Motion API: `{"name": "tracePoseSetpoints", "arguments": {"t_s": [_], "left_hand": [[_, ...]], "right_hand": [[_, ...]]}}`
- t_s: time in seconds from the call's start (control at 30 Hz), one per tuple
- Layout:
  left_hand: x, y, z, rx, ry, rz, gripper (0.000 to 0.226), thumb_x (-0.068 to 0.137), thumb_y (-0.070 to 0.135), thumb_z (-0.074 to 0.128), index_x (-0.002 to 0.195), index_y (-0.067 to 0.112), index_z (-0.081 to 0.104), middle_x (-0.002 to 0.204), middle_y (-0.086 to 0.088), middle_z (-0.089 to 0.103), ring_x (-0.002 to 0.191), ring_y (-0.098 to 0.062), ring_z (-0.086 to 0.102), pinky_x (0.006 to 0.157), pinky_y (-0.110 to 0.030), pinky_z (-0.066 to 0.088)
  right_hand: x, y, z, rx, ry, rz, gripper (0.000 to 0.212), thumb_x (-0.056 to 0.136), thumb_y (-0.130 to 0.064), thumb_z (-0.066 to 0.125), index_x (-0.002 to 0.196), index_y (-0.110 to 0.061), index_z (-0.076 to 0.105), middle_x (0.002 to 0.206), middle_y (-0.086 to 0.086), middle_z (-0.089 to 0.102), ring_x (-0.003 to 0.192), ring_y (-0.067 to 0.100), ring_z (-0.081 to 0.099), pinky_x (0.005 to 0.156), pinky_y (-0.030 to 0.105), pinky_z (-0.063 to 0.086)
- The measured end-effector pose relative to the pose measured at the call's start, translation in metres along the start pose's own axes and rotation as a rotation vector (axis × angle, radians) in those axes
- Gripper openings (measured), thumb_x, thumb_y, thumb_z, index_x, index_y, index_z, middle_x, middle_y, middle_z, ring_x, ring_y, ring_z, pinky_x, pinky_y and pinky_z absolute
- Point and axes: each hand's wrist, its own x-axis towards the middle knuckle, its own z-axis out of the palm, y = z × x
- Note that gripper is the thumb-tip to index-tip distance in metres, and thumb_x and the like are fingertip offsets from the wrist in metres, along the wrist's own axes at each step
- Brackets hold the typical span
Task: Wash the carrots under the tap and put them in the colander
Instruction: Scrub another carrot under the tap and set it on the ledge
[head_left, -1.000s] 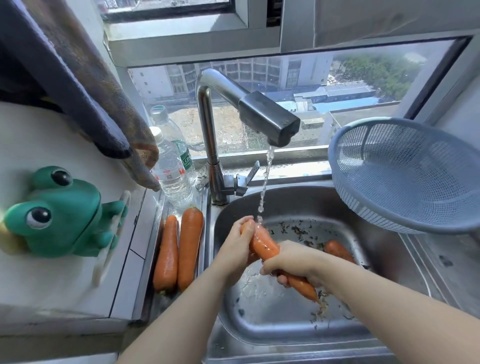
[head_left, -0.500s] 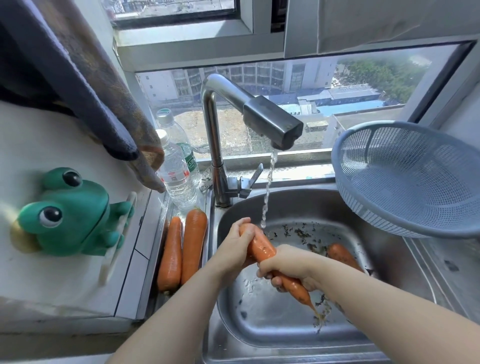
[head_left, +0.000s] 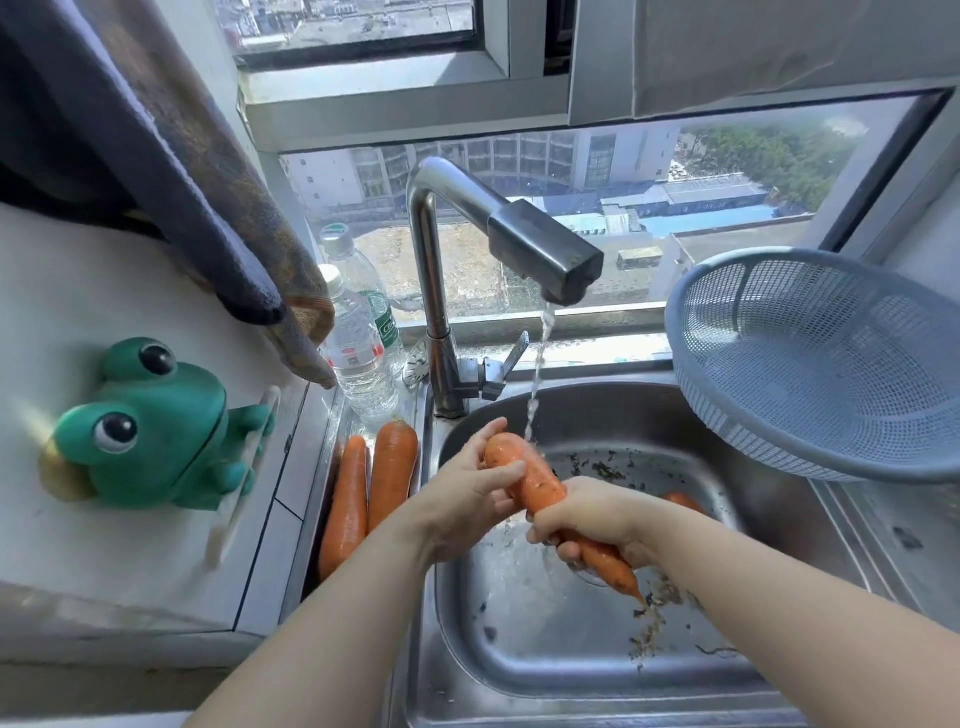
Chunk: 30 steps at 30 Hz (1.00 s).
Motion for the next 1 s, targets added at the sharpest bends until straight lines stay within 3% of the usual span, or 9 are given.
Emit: {"name": "tracePoseSetpoints", "arguments": {"t_s": [0.07,0.23,0.4,0.57,0.67,0.77,0.83,0.9,1.0], "left_hand": [[-0.004,0.004,-0.001,-0.045,-0.02,0.003,0.066,0.086,-0.006,0.06,0.14,0.027,0.039,0.136,-0.02,0.041,0.111,-0.038,0.062,0.09,-0.045,0.055],[-0.001,0.002,0.02,0.259,0.215,0.104,0.049,0.089,0.012,0.066,0.129,0.031,0.044,0.127,-0.013,0.048,0.102,-0.031,0.06,0.088,-0.045,0.053],[-0.011,0.019,0.005,-0.008,0.007,0.017,0.068,0.089,-0.01,0.054,0.142,0.029,0.037,0.137,-0.02,0.045,0.101,-0.031,0.066,0.085,-0.04,0.057],[-0.009,0.014,0.025,0.29,0.295,0.166,0.044,0.089,0.014,0.065,0.128,0.028,0.048,0.126,-0.013,0.05,0.094,-0.025,0.062,0.062,-0.03,0.057],[-0.006,0.009,0.029,0.366,0.369,0.171,0.034,0.095,0.022,0.058,0.125,0.031,0.046,0.129,-0.01,0.05,0.098,-0.024,0.061,0.074,-0.035,0.058],[-0.009,0.014,0.017,0.094,0.132,0.052,0.055,0.094,0.002,0.055,0.138,0.03,0.038,0.135,-0.015,0.045,0.09,-0.026,0.067,0.068,-0.029,0.059],[-0.011,0.015,0.012,0.011,0.067,0.048,0.063,0.09,-0.007,0.055,0.141,0.028,0.038,0.135,-0.016,0.044,0.103,-0.033,0.066,0.081,-0.036,0.059],[-0.007,0.01,0.015,0.101,0.15,0.121,0.06,0.089,-0.001,0.06,0.14,0.025,0.041,0.132,-0.015,0.046,0.11,-0.035,0.062,0.089,-0.042,0.055],[-0.002,0.004,0.032,0.248,0.352,0.228,0.042,0.089,0.013,0.065,0.125,0.026,0.048,0.121,-0.009,0.052,0.099,-0.022,0.061,0.082,-0.039,0.057]], "right_hand": [[0.0,-0.002,-0.001,-0.018,0.0,-0.017,0.013,0.083,0.0,0.058,0.086,-0.008,0.049,0.06,0.002,0.049,0.043,0.008,0.043,0.043,0.019,0.039],[0.005,-0.005,0.003,-0.092,0.065,-0.048,0.009,0.079,-0.001,0.059,0.082,-0.006,0.052,0.057,0.001,0.051,0.043,0.01,0.045,0.045,0.022,0.04],[0.002,-0.009,-0.005,-0.11,0.018,-0.093,0.015,0.081,0.001,0.059,0.079,-0.01,0.05,0.052,-0.001,0.05,0.041,0.008,0.044,0.042,0.02,0.039],[0.003,-0.015,-0.001,-0.198,0.042,-0.112,0.012,0.08,0.0,0.058,0.079,-0.009,0.05,0.048,-0.002,0.049,0.042,0.009,0.045,0.042,0.02,0.038],[0.005,-0.015,-0.003,-0.226,0.033,-0.102,0.015,0.079,0.0,0.06,0.075,-0.01,0.049,0.049,-0.002,0.049,0.042,0.01,0.045,0.043,0.021,0.039],[0.003,-0.014,-0.011,-0.258,0.023,-0.087,0.014,0.08,-0.001,0.061,0.077,-0.009,0.05,0.052,0.0,0.049,0.042,0.009,0.045,0.046,0.022,0.04],[0.002,-0.016,-0.015,-0.279,0.029,-0.086,0.013,0.08,-0.001,0.062,0.079,-0.008,0.051,0.053,0.0,0.05,0.042,0.009,0.046,0.046,0.022,0.041],[0.003,-0.017,-0.014,-0.306,0.058,-0.099,0.012,0.078,-0.002,0.063,0.077,-0.008,0.052,0.053,0.0,0.052,0.043,0.011,0.047,0.048,0.023,0.042],[0.006,-0.017,-0.011,-0.361,0.112,-0.113,0.011,0.075,-0.003,0.063,0.072,-0.008,0.054,0.051,-0.002,0.053,0.044,0.013,0.049,0.05,0.026,0.044]]}}
